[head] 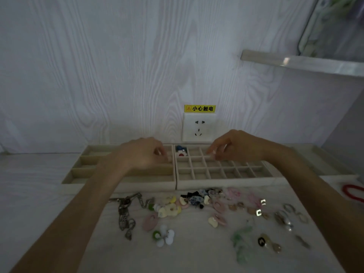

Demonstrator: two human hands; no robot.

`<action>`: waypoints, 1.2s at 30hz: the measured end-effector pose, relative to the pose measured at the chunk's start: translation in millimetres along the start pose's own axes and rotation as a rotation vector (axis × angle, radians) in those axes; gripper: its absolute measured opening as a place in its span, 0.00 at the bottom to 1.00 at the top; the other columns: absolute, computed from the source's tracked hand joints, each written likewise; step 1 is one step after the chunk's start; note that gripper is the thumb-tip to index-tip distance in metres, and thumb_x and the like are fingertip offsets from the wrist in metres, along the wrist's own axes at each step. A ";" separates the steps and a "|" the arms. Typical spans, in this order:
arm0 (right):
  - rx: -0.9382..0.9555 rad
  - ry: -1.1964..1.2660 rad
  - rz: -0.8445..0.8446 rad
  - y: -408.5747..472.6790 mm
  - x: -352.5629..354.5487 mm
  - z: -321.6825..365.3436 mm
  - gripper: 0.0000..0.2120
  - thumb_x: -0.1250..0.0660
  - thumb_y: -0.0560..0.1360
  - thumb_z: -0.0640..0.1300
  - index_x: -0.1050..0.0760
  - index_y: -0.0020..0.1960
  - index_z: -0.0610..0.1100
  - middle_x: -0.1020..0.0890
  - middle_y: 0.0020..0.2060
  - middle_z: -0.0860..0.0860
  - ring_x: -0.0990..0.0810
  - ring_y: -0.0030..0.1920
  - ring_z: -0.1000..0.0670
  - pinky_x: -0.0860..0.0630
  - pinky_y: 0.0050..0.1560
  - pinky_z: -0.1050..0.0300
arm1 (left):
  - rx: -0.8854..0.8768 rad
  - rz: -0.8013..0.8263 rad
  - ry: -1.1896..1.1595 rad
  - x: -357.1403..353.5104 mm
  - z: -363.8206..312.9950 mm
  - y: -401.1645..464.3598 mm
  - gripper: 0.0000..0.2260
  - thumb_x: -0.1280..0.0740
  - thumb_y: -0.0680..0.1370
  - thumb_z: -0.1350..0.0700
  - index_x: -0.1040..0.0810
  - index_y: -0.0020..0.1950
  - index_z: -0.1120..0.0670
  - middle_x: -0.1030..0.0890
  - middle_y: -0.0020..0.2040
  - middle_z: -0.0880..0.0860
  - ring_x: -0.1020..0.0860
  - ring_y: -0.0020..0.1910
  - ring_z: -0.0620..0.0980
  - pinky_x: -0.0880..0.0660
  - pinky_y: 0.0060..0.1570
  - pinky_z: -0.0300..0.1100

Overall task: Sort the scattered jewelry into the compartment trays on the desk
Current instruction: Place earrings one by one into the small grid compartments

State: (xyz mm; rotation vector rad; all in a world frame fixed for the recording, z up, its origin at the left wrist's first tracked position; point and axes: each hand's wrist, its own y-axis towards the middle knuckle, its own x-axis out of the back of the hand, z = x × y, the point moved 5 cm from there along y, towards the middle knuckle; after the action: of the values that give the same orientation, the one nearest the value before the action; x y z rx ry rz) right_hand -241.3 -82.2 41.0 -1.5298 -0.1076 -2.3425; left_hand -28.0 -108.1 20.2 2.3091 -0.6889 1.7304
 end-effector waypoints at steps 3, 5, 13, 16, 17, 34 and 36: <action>0.001 -0.012 0.118 -15.9 -21.3 0.2 0.15 0.29 0.71 0.51 0.22 0.58 0.55 0.22 0.48 0.61 0.24 0.49 0.60 0.29 0.54 0.64 | -0.106 0.119 0.019 -16.6 -4.5 -16.6 0.09 0.37 0.77 0.42 0.25 0.41 0.46 0.25 0.42 0.45 0.27 0.42 0.43 0.31 0.43 0.39; 0.014 -0.004 0.088 -21.4 -31.9 -0.9 0.16 0.28 0.70 0.53 0.22 0.57 0.57 0.25 0.52 0.61 0.26 0.53 0.57 0.31 0.56 0.62 | -0.154 0.097 0.031 -21.1 -5.2 -22.4 0.09 0.34 0.76 0.44 0.22 0.47 0.48 0.24 0.44 0.48 0.26 0.43 0.45 0.31 0.43 0.38; 0.187 0.140 -0.092 -23.0 -42.1 -6.2 0.10 0.28 0.71 0.42 0.20 0.48 0.54 0.22 0.43 0.58 0.26 0.46 0.65 0.34 0.47 0.77 | -0.168 0.004 0.000 -24.9 -1.5 -16.4 0.22 0.32 0.74 0.43 0.28 0.67 0.43 0.27 0.49 0.45 0.30 0.50 0.43 0.34 0.49 0.37; 0.164 0.112 -0.078 -21.0 -42.0 -8.7 0.10 0.28 0.71 0.43 0.20 0.50 0.55 0.23 0.47 0.56 0.25 0.50 0.57 0.32 0.54 0.68 | -0.171 0.058 -0.023 -23.4 -4.5 -16.3 0.22 0.33 0.74 0.43 0.29 0.68 0.43 0.28 0.48 0.42 0.31 0.49 0.42 0.35 0.49 0.35; 0.138 0.105 -0.076 -18.8 -41.1 -8.4 0.10 0.29 0.72 0.45 0.20 0.53 0.54 0.23 0.49 0.56 0.25 0.52 0.56 0.31 0.57 0.64 | -0.178 0.073 -0.047 -21.1 -6.4 -16.5 0.22 0.33 0.75 0.44 0.29 0.68 0.43 0.28 0.48 0.40 0.31 0.49 0.40 0.35 0.50 0.34; -0.041 -0.231 -0.129 57.5 -52.2 4.7 0.26 0.45 0.77 0.37 0.35 0.71 0.58 0.27 0.47 0.43 0.28 0.55 0.41 0.33 0.45 0.52 | -0.044 -0.134 0.363 -18.3 -27.7 37.8 0.19 0.48 0.82 0.52 0.38 0.73 0.42 0.31 0.66 0.55 0.34 0.65 0.56 0.33 0.58 0.47; -0.039 -0.228 -0.131 59.2 -52.7 2.6 0.26 0.45 0.77 0.37 0.35 0.71 0.58 0.26 0.55 0.42 0.28 0.58 0.42 0.32 0.48 0.52 | -0.038 -0.136 0.356 -17.5 -26.1 36.8 0.19 0.48 0.82 0.52 0.37 0.73 0.45 0.31 0.66 0.55 0.34 0.65 0.55 0.34 0.58 0.47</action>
State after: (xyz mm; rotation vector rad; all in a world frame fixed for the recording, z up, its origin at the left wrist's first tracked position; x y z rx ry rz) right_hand -200.9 -124.5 -12.6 -1.8568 -0.2251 -2.2698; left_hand -71.2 -125.4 6.9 1.8990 -0.4811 1.9703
